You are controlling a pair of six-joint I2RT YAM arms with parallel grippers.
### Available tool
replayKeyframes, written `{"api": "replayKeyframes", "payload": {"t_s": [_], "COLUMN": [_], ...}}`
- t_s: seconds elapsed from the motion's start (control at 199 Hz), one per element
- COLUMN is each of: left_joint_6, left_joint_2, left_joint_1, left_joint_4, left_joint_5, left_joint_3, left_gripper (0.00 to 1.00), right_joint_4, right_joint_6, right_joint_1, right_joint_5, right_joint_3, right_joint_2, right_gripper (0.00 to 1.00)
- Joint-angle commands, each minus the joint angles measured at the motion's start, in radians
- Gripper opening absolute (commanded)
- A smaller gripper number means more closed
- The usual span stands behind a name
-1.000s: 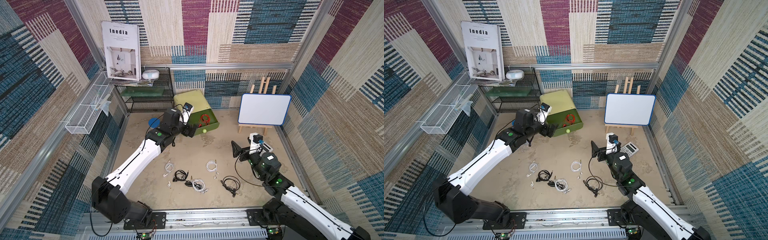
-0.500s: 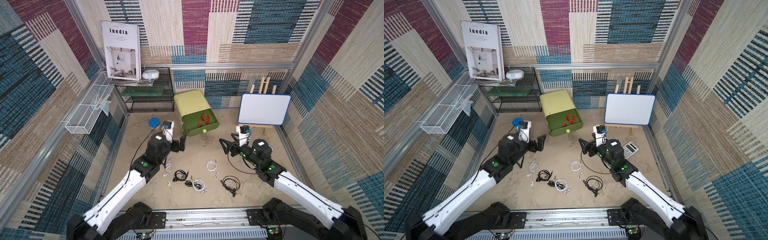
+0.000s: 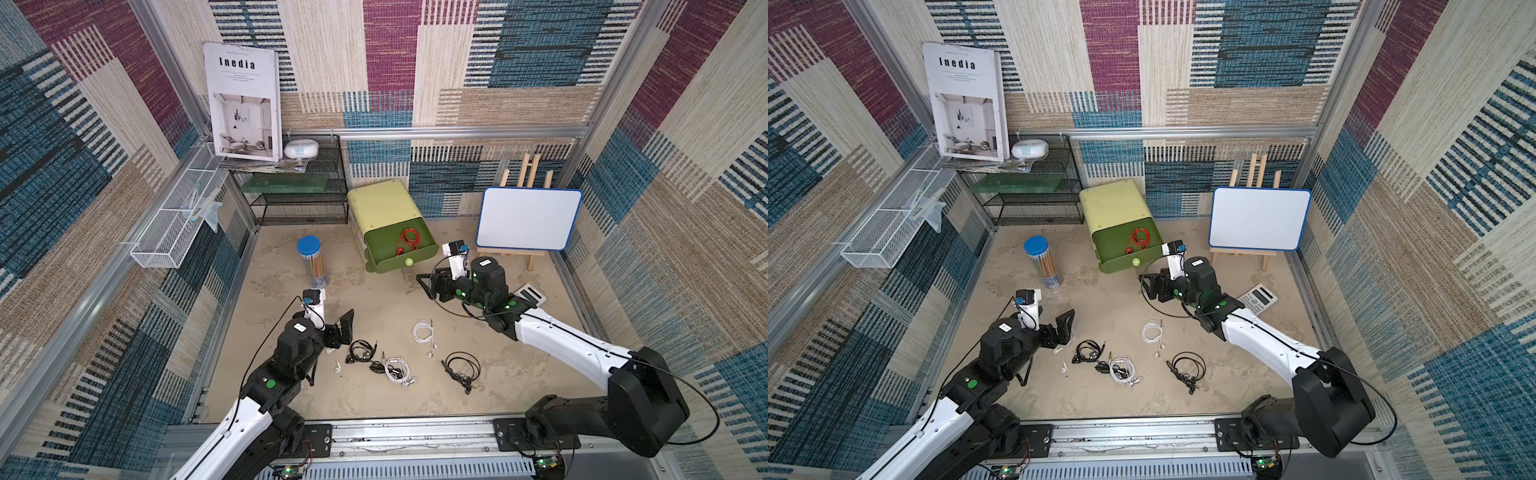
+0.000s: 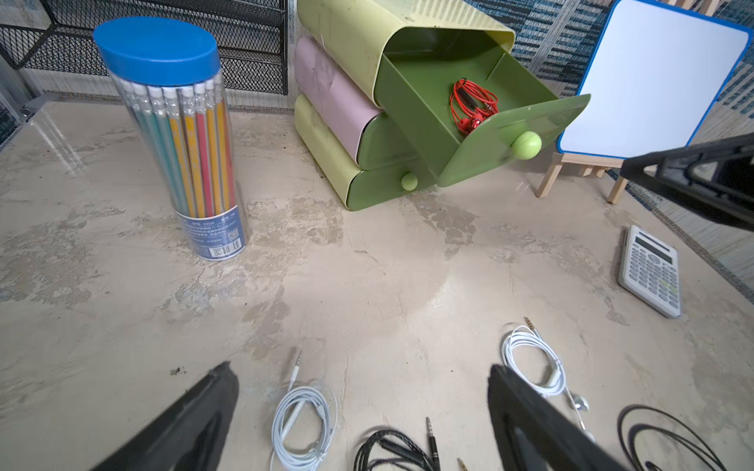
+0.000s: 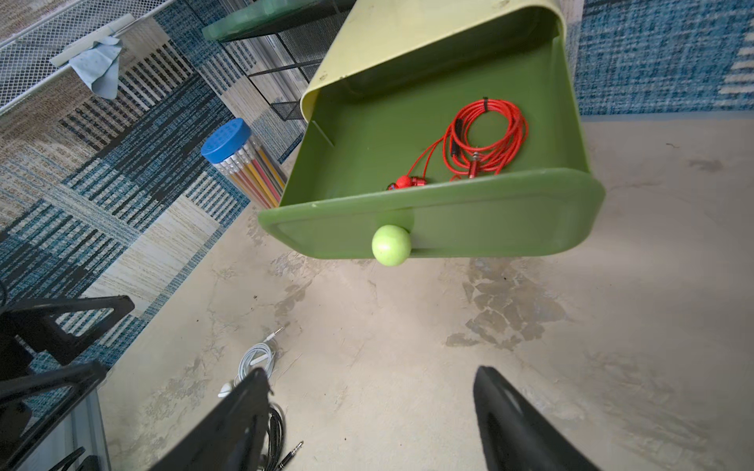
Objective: Place the wired earphones into the drawer by color
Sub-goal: Close the drawer in the storage box.
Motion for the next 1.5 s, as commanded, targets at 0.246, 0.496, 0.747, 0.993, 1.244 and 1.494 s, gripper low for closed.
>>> {"api": "replayKeyframes", "payload": {"t_s": [0.246, 0.496, 0.747, 0.993, 1.244, 1.494], "left_joint_6": [-0.005, 0.003, 0.006, 0.006, 0.007, 0.008], "left_joint_2": [-0.004, -0.005, -0.002, -0.003, 0.0, 0.001], "left_joint_1": [0.001, 0.001, 0.0, 0.001, 0.001, 0.001], "left_joint_4": [0.011, 0.004, 0.003, 0.003, 0.004, 0.003], "left_joint_5": [0.01, -0.011, -0.013, -0.013, -0.014, -0.014], "left_joint_3": [-0.038, -0.04, -0.04, -0.04, -0.04, -0.04], "left_gripper": [0.99, 0.99, 0.99, 0.99, 0.99, 0.99], "right_joint_4": [0.007, 0.0, 0.0, 0.003, -0.002, -0.006], "right_joint_6": [-0.008, -0.009, 0.0, 0.006, 0.005, 0.003], "right_joint_1": [0.001, 0.001, 0.001, 0.001, 0.001, 0.001], "right_joint_5": [0.012, -0.017, -0.041, -0.05, -0.047, -0.036], "right_joint_3": [0.125, 0.213, 0.257, 0.275, 0.301, 0.336], "right_joint_2": [0.142, 0.246, 0.3, 0.323, 0.338, 0.355], "right_gripper": [0.74, 0.65, 0.56, 0.51, 0.49, 0.48]}}
